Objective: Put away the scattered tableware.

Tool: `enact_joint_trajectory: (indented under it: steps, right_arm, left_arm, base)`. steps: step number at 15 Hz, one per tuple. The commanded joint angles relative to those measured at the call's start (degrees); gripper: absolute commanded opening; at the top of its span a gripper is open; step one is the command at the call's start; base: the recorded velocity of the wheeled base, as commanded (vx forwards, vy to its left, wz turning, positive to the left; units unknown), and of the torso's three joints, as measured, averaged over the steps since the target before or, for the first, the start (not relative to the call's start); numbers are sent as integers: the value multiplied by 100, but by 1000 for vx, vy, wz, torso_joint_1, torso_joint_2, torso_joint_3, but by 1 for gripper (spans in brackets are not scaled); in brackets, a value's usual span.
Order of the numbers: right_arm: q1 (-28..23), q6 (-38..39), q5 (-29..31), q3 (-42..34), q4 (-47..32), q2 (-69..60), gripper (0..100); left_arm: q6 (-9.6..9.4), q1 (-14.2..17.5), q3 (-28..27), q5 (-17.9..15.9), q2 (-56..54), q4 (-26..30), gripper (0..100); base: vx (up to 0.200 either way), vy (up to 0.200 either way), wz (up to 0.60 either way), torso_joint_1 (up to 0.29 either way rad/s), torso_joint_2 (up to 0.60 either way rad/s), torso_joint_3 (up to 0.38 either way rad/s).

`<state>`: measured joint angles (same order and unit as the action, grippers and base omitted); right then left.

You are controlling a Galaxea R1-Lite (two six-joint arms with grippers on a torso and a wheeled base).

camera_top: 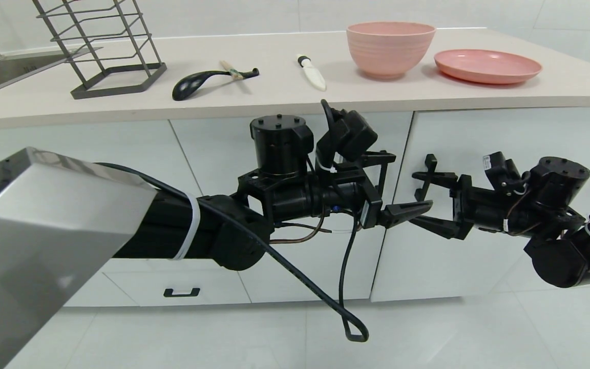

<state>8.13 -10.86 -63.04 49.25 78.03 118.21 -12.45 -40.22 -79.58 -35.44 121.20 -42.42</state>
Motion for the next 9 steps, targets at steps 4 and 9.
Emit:
enact_joint_trajectory:
  steps: [4, 9]
  right_arm:
    - [-5, 75, -675, -179, -16, -290, 100]
    - [-40, 75, -1158, -1005, 28, -861, 100]
  left_arm:
    - [49, -30, -14, -7, 229, -372, 100]
    - [278, -39, -629, 213, 589, -653, 100]
  base:
    - [0, 0, 0, 0, 0, 0]
    - [0, 0, 0, 0, 0, 0]
